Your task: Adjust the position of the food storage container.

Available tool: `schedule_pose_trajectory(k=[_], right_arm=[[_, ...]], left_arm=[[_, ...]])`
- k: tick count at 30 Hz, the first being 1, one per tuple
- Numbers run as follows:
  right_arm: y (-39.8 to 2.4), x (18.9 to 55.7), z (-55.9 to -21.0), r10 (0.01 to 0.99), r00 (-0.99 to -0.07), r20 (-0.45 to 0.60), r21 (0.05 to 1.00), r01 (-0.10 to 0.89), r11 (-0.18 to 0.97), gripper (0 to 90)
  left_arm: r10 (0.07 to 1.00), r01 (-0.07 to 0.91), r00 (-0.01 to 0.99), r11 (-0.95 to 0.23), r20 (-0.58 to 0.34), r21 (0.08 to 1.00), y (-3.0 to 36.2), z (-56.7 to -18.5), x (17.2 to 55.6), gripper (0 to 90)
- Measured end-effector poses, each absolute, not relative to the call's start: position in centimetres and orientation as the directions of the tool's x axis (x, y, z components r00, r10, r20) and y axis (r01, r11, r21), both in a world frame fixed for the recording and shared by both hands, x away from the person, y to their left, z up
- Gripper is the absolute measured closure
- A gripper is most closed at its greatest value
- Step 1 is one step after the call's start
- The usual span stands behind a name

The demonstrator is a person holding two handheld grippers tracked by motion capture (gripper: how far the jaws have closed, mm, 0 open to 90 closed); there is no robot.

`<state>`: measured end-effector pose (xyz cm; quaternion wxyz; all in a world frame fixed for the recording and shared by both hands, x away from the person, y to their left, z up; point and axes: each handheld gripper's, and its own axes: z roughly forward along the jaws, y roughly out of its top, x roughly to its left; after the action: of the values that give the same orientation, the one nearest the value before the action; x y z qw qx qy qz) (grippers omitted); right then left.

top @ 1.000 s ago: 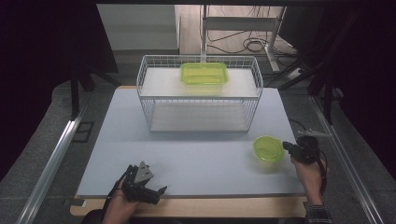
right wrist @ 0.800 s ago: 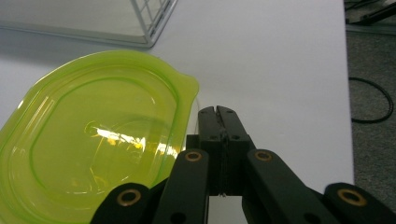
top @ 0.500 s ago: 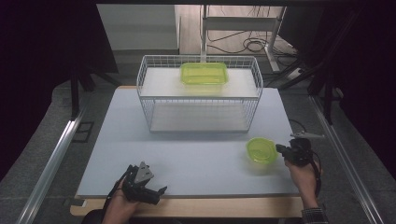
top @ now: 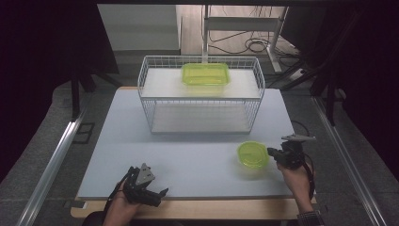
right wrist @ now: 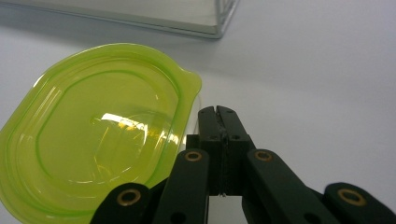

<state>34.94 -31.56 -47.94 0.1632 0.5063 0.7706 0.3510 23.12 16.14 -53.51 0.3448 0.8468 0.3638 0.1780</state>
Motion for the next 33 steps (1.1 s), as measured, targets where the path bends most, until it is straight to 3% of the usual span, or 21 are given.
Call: schedule_pose_trajectory(k=[33], right_arm=[[-24.8, 33.6, -48.6, 0.803, -0.568, 0.18, 0.693, 0.653, 0.307, 89.0]], left_arm=[[0.732, 0.492, 0.678, -0.51, 0.057, 0.706, 16.0, -53.6, 23.1, 1.9]])
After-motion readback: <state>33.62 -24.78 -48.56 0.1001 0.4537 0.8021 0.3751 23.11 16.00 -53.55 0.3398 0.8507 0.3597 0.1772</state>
